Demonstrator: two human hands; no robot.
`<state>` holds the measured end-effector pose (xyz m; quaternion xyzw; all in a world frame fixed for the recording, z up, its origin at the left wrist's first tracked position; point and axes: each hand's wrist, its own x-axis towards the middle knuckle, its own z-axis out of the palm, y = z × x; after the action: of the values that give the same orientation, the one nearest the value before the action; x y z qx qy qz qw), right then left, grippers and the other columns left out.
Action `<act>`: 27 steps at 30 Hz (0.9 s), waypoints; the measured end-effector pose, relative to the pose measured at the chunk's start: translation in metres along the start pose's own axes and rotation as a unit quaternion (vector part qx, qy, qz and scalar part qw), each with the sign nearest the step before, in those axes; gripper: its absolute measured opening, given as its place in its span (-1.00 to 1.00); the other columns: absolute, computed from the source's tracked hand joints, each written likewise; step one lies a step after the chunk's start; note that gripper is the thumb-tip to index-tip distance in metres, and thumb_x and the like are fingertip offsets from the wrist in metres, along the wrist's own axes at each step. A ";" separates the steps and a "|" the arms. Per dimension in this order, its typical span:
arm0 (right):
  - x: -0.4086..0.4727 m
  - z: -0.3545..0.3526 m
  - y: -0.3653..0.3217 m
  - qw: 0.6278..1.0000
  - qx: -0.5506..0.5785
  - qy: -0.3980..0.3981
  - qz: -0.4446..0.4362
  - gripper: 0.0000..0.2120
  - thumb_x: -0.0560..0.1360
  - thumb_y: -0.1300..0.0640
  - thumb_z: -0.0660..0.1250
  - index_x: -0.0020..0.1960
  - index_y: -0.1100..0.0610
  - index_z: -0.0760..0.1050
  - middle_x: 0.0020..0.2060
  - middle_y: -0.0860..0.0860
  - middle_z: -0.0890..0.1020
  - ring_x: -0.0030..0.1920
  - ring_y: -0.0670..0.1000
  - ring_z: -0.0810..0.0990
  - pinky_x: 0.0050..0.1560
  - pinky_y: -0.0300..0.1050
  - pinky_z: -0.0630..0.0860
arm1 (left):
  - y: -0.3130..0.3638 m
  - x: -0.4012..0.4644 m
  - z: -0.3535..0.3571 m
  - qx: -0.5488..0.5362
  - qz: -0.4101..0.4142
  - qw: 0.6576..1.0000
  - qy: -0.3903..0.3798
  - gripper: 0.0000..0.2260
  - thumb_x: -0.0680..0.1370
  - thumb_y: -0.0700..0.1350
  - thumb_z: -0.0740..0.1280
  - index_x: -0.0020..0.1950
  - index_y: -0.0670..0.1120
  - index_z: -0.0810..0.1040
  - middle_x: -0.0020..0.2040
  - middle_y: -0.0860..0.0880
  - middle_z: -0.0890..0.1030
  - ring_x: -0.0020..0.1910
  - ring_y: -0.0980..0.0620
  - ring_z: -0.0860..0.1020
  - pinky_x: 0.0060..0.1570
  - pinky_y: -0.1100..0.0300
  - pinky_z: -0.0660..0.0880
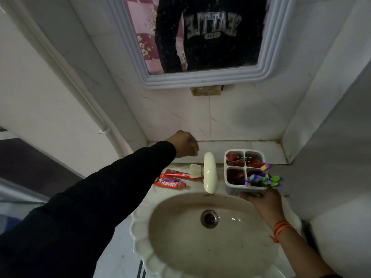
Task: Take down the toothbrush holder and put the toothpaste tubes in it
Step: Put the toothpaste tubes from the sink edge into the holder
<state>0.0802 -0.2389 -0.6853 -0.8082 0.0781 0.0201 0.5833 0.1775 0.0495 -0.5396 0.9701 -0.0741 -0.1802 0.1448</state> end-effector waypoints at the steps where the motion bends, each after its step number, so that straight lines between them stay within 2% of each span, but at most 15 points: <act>1: 0.001 0.000 0.002 1.000 -0.004 0.002 0.003 -0.54 0.20 0.30 0.66 0.07 0.18 0.66 -0.09 0.05 0.71 0.07 0.07 0.66 0.15 -0.02 0.52 | -0.012 0.002 0.012 0.036 -0.031 0.999 -0.025 -0.80 0.51 -0.10 0.48 0.13 -0.02 0.72 0.09 -0.01 0.72 0.07 0.01 0.67 0.26 0.09 0.56; 4: 0.001 0.001 0.004 1.000 0.006 0.001 0.014 -0.54 0.20 0.32 0.66 0.08 0.21 0.66 -0.07 0.09 0.73 0.09 0.11 0.67 0.21 0.10 0.55 | -0.039 0.007 0.045 0.107 -0.076 0.987 -0.094 -0.74 0.48 -0.08 0.51 0.17 -0.01 0.69 0.14 -0.03 0.69 0.13 -0.04 0.65 0.24 0.08 0.55; 7: 0.001 0.001 0.005 1.000 0.013 -0.001 0.018 -0.54 0.21 0.34 0.64 0.09 0.22 0.65 -0.06 0.09 0.72 0.10 0.11 0.66 0.19 0.06 0.54 | -0.049 0.007 0.063 0.165 -0.082 0.974 -0.131 -0.75 0.48 -0.04 0.49 0.14 -0.05 0.69 0.08 -0.08 0.70 0.08 -0.11 0.66 0.16 0.06 0.58; 11: 0.003 0.002 0.008 0.999 0.016 0.003 0.028 -0.51 0.19 0.29 0.67 0.09 0.14 0.65 -0.02 0.08 0.73 0.11 0.11 0.67 0.23 0.20 0.57 | -0.049 0.008 0.070 0.211 -0.058 0.964 -0.149 -0.68 0.50 0.02 0.47 0.20 -0.07 0.65 0.10 -0.09 0.68 0.10 -0.13 0.64 0.17 0.01 0.58; 15: 0.004 0.002 0.011 1.000 0.011 0.003 0.027 -0.50 0.18 0.28 0.67 0.09 0.16 0.65 -0.01 0.08 0.73 0.11 0.10 0.67 0.22 0.23 0.57 | -0.048 0.006 0.064 0.242 -0.019 0.963 -0.116 -0.65 0.54 0.00 0.41 0.30 0.00 0.49 0.08 -0.07 0.66 0.06 -0.11 0.64 0.08 0.01 0.55; 19: 0.004 0.001 0.010 0.999 0.020 -0.004 0.029 -0.50 0.19 0.26 0.67 0.09 0.09 0.65 0.02 0.05 0.73 0.14 0.09 0.66 0.24 0.21 0.56 | -0.042 0.001 0.035 0.232 -0.015 0.967 -0.105 -0.70 0.45 -0.01 0.52 0.16 0.05 0.60 -0.02 0.01 0.59 0.02 -0.06 0.61 -0.11 0.11 0.46; 21: 0.003 0.001 0.006 1.000 0.016 -0.002 0.021 -0.52 0.20 0.28 0.66 0.07 0.06 0.63 0.00 0.05 0.72 0.14 0.09 0.65 0.24 0.15 0.55 | -0.035 -0.004 0.014 0.193 -0.026 0.978 -0.077 -0.72 0.41 0.00 0.57 0.09 0.06 0.68 -0.02 0.06 0.62 -0.01 -0.01 0.60 -0.10 0.14 0.50; 23: 0.002 0.001 0.002 1.000 0.019 -0.005 0.014 -0.50 0.21 0.29 0.65 0.09 0.05 0.62 0.00 0.03 0.70 0.13 0.05 0.64 0.23 0.08 0.54 | -0.024 -0.011 -0.009 0.153 -0.030 0.987 -0.038 -0.73 0.43 0.00 0.56 0.11 0.01 0.71 0.04 0.02 0.68 -0.01 0.00 0.62 0.00 0.13 0.56; 27: 0.000 0.000 -0.002 1.000 0.013 -0.004 0.004 -0.51 0.22 0.33 0.65 0.10 0.09 0.62 -0.01 0.02 0.69 0.11 0.02 0.62 0.19 0.00 0.51 | 0.014 -0.033 -0.055 0.129 0.025 0.989 0.068 -0.76 0.53 -0.01 0.47 0.16 -0.05 0.69 0.05 -0.01 0.70 -0.02 0.03 0.61 -0.02 0.19 0.50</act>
<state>0.0801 -0.2380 -0.6837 -0.8000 0.0797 0.0244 0.5942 0.1662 0.0568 -0.4759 0.9885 -0.1106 -0.0991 0.0279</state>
